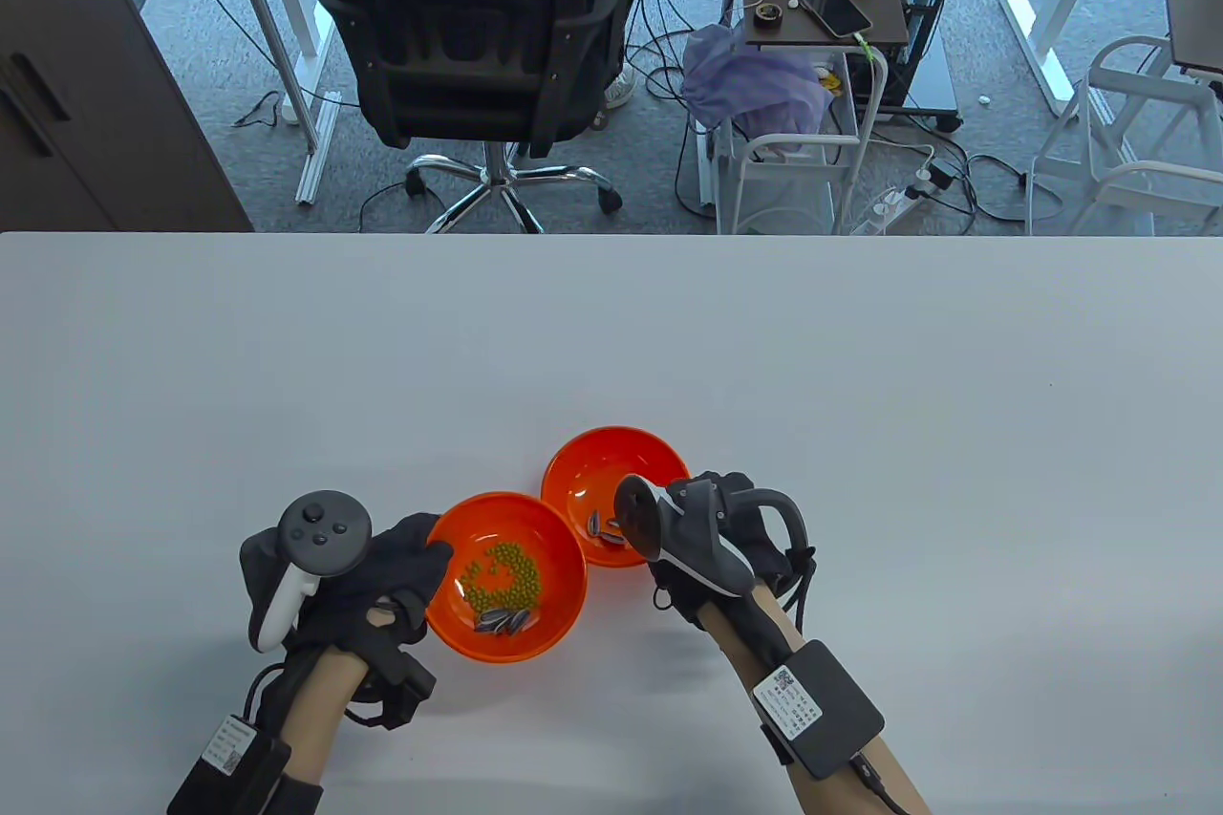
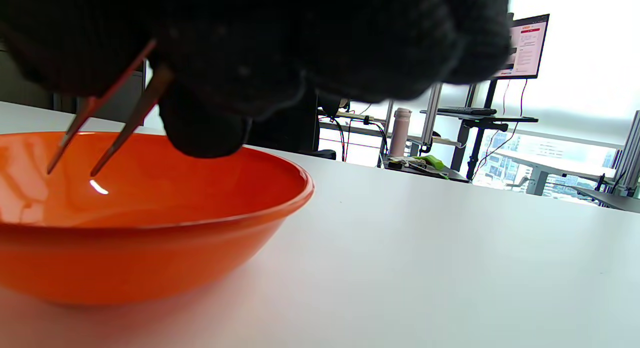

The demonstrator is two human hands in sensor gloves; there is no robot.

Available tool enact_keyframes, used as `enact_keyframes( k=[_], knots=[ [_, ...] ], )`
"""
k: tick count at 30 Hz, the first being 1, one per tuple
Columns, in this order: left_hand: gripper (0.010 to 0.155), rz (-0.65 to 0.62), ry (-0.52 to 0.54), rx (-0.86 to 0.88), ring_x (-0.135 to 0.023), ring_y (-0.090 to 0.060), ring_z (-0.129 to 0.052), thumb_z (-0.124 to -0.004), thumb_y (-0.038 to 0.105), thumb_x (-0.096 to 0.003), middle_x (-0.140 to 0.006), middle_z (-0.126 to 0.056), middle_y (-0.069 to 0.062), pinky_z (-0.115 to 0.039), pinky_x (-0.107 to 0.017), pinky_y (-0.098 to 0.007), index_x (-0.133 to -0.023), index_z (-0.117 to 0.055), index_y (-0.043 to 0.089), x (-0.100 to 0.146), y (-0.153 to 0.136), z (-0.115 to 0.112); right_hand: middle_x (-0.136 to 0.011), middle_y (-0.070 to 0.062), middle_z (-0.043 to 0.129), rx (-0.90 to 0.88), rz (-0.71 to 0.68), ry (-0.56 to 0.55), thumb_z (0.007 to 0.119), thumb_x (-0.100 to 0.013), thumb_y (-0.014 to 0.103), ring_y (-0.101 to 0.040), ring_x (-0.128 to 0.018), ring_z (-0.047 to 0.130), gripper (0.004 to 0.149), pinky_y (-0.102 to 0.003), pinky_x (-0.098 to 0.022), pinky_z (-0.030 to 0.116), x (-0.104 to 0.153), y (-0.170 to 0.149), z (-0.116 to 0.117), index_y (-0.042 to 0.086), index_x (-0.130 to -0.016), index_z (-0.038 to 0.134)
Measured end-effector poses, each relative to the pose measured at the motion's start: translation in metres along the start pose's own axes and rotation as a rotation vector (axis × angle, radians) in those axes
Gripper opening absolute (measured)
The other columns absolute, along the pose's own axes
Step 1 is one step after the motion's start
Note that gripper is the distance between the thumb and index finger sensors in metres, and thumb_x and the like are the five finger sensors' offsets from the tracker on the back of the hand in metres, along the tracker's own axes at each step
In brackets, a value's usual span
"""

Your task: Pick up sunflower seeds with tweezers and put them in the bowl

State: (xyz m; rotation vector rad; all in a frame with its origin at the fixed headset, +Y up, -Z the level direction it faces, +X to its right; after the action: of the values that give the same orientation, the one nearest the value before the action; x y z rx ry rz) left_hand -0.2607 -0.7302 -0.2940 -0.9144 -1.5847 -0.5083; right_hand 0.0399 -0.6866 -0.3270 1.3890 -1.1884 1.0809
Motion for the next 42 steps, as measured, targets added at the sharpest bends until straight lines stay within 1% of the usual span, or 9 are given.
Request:
enact_keyframes(
  k=[3,7,10,14,21,25,29,33,42],
  knots=[
    [0.048,-0.001,0.000,-0.001,-0.007,-0.011,-0.102,-0.078,0.041,-0.0469,-0.040,-0.105,-0.005,-0.095,-0.023,-0.037,-0.090,-0.083,0.019,0.000,0.000,0.000,-0.031,0.011,0.101,-0.022,0.003,-0.018,0.088,-0.028,0.057,-0.013,-0.025,0.098,0.046,-0.038,-0.041,0.087,0.001,0.000,-0.004,0.028,-0.057,0.109],
    [0.048,-0.001,0.001,-0.002,-0.007,-0.011,-0.102,-0.078,0.041,-0.0469,-0.040,-0.105,-0.004,-0.095,-0.023,-0.037,-0.090,-0.084,0.019,0.000,0.000,0.000,-0.032,0.011,0.101,-0.108,0.006,-0.097,0.087,-0.028,0.057,-0.013,-0.027,0.098,0.047,-0.038,-0.042,0.087,0.005,0.000,-0.018,0.029,-0.058,0.108],
    [0.048,-0.001,0.001,-0.002,-0.007,-0.011,-0.102,-0.078,0.040,-0.0469,-0.040,-0.105,-0.005,-0.095,-0.023,-0.037,-0.090,-0.083,0.019,0.000,0.000,0.000,-0.033,0.011,0.101,-0.183,-0.011,-0.133,0.087,-0.028,0.057,-0.013,-0.028,0.099,0.047,-0.038,-0.043,0.087,0.008,0.003,-0.029,0.029,-0.059,0.108],
    [0.048,-0.002,0.000,-0.002,-0.007,-0.011,-0.102,-0.078,0.041,-0.0469,-0.040,-0.105,-0.004,-0.095,-0.023,-0.037,-0.090,-0.083,0.019,0.000,0.000,0.000,-0.036,0.011,0.101,-0.238,-0.072,-0.123,0.088,-0.028,0.057,-0.014,-0.031,0.099,0.047,-0.039,-0.045,0.086,0.014,0.016,-0.036,0.030,-0.060,0.107],
    [0.048,-0.004,0.001,-0.002,-0.007,-0.011,-0.102,-0.078,0.041,-0.0469,-0.040,-0.105,-0.004,-0.095,-0.023,-0.037,-0.090,-0.083,0.019,0.000,0.000,-0.001,-0.037,0.012,0.101,-0.218,-0.196,-0.134,0.088,-0.027,0.057,-0.014,-0.033,0.099,0.047,-0.039,-0.047,0.086,0.028,0.046,-0.045,0.031,-0.061,0.107],
    [0.048,-0.004,0.001,-0.003,-0.007,-0.011,-0.102,-0.078,0.040,-0.0470,-0.040,-0.105,-0.005,-0.095,-0.023,-0.037,-0.090,-0.083,0.019,0.000,0.000,-0.001,-0.037,0.012,0.101,-0.200,-0.256,-0.126,0.088,-0.027,0.057,-0.014,-0.032,0.099,0.046,-0.039,-0.046,0.086,0.034,0.061,-0.044,0.031,-0.060,0.107],
    [0.048,-0.004,0.000,-0.003,-0.007,-0.011,-0.102,-0.078,0.040,-0.0470,-0.040,-0.105,-0.005,-0.095,-0.023,-0.037,-0.090,-0.083,0.019,0.000,0.000,-0.001,-0.036,0.012,0.101,-0.159,-0.317,-0.078,0.088,-0.027,0.057,-0.013,-0.031,0.099,0.046,-0.039,-0.045,0.086,0.040,0.077,-0.037,0.031,-0.060,0.107],
    [0.048,-0.006,0.000,-0.003,-0.007,-0.011,-0.102,-0.078,0.040,-0.0469,-0.040,-0.105,-0.005,-0.095,-0.023,-0.037,-0.090,-0.083,0.019,-0.001,0.000,-0.001,-0.035,0.012,0.100,-0.123,-0.357,-0.059,0.088,-0.027,0.058,-0.013,-0.030,0.099,0.046,-0.038,-0.045,0.087,0.045,0.090,-0.029,0.031,-0.059,0.107],
    [0.048,-0.010,-0.004,-0.003,-0.007,-0.012,-0.102,-0.078,0.040,-0.0470,-0.040,-0.105,-0.005,-0.095,-0.023,-0.037,-0.090,-0.084,0.019,0.000,0.001,-0.002,-0.034,0.012,0.100,-0.059,-0.383,-0.030,0.087,-0.027,0.058,-0.013,-0.029,0.099,0.047,-0.038,-0.044,0.087,0.050,0.102,-0.019,0.031,-0.059,0.107]
  ],
)
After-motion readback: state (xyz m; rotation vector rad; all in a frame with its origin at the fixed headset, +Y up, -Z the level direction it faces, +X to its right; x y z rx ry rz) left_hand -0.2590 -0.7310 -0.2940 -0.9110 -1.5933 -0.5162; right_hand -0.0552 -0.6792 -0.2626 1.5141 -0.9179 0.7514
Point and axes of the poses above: the tracker on the back of each hand, its own y axis roughly to the thumb side, its own x axis roughly from the fingertips to the wrist, z = x × y, the point moved 4 cm from there along -x, roughly from the wrist to the fingertips
